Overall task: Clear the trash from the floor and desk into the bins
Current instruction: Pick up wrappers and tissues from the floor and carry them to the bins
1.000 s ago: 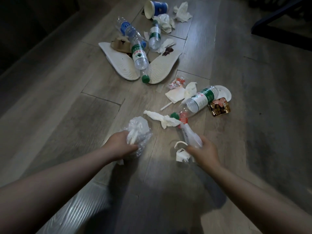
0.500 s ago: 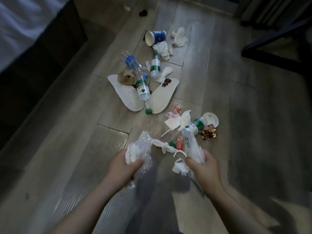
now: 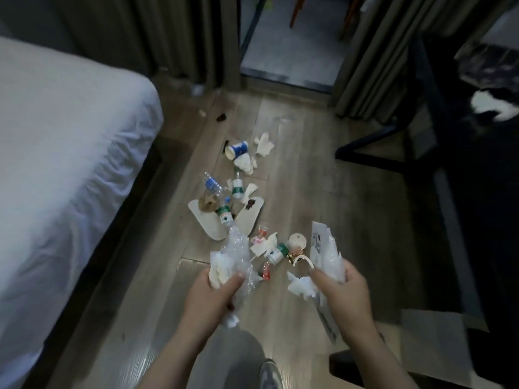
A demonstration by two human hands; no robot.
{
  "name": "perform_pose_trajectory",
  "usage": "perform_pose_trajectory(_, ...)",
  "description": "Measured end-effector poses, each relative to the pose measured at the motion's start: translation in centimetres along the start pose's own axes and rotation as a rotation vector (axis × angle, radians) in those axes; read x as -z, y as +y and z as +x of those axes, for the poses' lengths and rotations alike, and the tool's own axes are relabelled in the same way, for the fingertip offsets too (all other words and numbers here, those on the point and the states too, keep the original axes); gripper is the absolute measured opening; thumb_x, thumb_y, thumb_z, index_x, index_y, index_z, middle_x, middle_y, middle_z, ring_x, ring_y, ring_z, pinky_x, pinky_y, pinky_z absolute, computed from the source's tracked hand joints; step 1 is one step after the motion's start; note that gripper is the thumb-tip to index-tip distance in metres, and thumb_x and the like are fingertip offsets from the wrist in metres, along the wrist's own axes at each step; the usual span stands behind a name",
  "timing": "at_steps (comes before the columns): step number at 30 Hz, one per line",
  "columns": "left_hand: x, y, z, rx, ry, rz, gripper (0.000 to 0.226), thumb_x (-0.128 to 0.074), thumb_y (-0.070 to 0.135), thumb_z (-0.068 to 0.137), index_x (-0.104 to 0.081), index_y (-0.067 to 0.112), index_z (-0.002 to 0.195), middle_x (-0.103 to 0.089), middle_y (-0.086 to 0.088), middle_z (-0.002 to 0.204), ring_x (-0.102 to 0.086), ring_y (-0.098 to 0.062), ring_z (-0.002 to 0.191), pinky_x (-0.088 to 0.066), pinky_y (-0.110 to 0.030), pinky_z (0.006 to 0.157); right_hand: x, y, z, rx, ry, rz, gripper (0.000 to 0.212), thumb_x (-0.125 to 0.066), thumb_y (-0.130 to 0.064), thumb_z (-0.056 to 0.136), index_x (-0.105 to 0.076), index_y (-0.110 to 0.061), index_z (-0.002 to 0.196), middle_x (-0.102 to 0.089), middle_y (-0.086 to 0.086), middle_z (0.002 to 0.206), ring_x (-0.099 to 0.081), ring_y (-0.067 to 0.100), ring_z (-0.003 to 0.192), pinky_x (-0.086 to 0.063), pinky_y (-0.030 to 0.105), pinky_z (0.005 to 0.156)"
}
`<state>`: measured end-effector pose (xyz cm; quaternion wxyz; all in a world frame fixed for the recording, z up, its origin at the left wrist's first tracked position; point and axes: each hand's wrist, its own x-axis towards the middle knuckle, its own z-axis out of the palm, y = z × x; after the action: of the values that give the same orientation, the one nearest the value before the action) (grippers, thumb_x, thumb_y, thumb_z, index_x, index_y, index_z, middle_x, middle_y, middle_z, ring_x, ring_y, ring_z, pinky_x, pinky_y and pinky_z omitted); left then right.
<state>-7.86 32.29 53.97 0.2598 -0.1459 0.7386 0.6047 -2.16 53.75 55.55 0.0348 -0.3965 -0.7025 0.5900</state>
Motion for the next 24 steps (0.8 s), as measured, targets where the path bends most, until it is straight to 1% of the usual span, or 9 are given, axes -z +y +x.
perform_pose_trajectory(2,-0.2,2.4,-1.5,-0.049,-0.009,-0.022,0.021,-0.075,0.027,0.080,-0.063,0.012,0.090,-0.063,0.002,0.057,-0.057,-0.013,0.049,-0.043,-0.025,0.044,0.7,-2.8,-1.5,0.062,-0.015,0.019,0.017,-0.071,-0.004,0.077,-0.068,-0.018,0.085,-0.072,0.009,0.084,-0.069,0.025,0.078,-0.056,0.042,0.069)
perform_pose_trajectory(4,-1.2,7.7,-3.8,-0.116,-0.026,-0.017,0.022,-0.074,0.028,0.081,-0.063,0.013,0.091,-0.064,0.000,0.061,-0.058,-0.014,0.052,-0.044,-0.025,0.045,3.8,-7.3,-3.1,0.095,-0.005,0.041,0.018,-0.072,-0.008,0.078,-0.069,-0.020,0.091,-0.073,0.005,0.085,-0.070,0.025,0.080,-0.057,0.044,0.070)
perform_pose_trajectory(6,-2.5,12.9,-7.3,-0.193,-0.045,-0.058,0.020,-0.073,0.028,0.081,-0.064,0.015,0.093,-0.066,0.001,0.064,-0.059,-0.013,0.053,-0.045,-0.026,0.047,7.0,-11.9,-5.1,0.172,0.020,0.077,0.016,-0.073,-0.010,0.077,-0.068,-0.020,0.090,-0.072,0.001,0.082,-0.069,0.021,0.077,-0.059,0.036,0.063)
perform_pose_trajectory(8,-3.9,17.1,-10.0,-0.286,-0.087,-0.074,0.019,-0.073,0.029,0.081,-0.065,0.016,0.092,-0.067,0.003,0.065,-0.060,-0.012,0.054,-0.047,-0.025,0.049,9.9,-15.4,-6.1,0.271,0.078,0.098,0.013,-0.074,-0.009,0.075,-0.068,-0.017,0.084,-0.072,0.001,0.077,-0.067,0.016,0.070,-0.054,0.027,0.056)
perform_pose_trajectory(10,-4.9,20.6,-12.0,-0.367,-0.132,-0.084,0.022,-0.072,0.033,0.080,-0.065,0.016,0.092,-0.067,0.001,0.066,-0.061,-0.013,0.055,-0.048,-0.026,0.053,12.1,-18.5,-7.3,0.323,0.106,0.113,0.011,-0.073,-0.008,0.076,-0.067,-0.016,0.081,-0.072,0.006,0.078,-0.066,0.022,0.069,-0.054,0.038,0.060)
perform_pose_trajectory(12,-5.7,23.1,-13.7,-0.436,-0.182,-0.074,0.026,-0.071,0.037,0.079,-0.065,0.016,0.093,-0.068,-0.002,0.068,-0.060,-0.015,0.055,-0.049,-0.025,0.053,13.9,-20.5,-8.5,0.376,0.130,0.137,0.011,-0.072,-0.009,0.077,-0.067,-0.018,0.082,-0.072,0.008,0.078,-0.067,0.024,0.070,-0.055,0.044,0.063)
perform_pose_trajectory(15,-6.5,26.8,-15.2,-0.512,-0.241,-0.071,0.026,-0.071,0.038,0.079,-0.063,0.015,0.088,-0.064,-0.001,0.063,-0.059,-0.015,0.053,-0.047,-0.021,0.050,15.8,-23.5,-10.3,0.456,0.223,0.172,0.015,-0.072,-0.012,0.077,-0.069,-0.024,0.083,-0.072,0.002,0.078,-0.069,0.021,0.071,-0.055,0.033,0.060)
perform_pose_trajectory(19,-6.9,30.8,-15.6,-0.573,-0.354,-0.084,0.021,-0.072,0.032,0.081,-0.062,0.014,0.088,-0.060,-0.002,0.062,-0.055,-0.016,0.053,-0.045,-0.030,0.051,17.2,-26.7,-12.5,0.515,0.347,0.221,0.015,-0.073,-0.013,0.077,-0.069,-0.027,0.080,-0.071,0.000,0.078,-0.068,0.019,0.070,-0.054,0.023,0.054)
perform_pose_trajectory(24,-6.7,33.6,-16.1,-0.639,-0.604,-0.037,0.022,-0.072,0.032,0.080,-0.062,0.015,0.090,-0.060,-0.001,0.061,-0.056,-0.013,0.052,-0.046,-0.022,0.049,16.6,-27.9,-16.7,0.514,0.532,0.269,0.032,-0.072,-0.011,0.079,-0.068,-0.042,0.075,-0.069,-0.001,0.078,-0.067,0.019,0.067,-0.056,0.033,0.057)
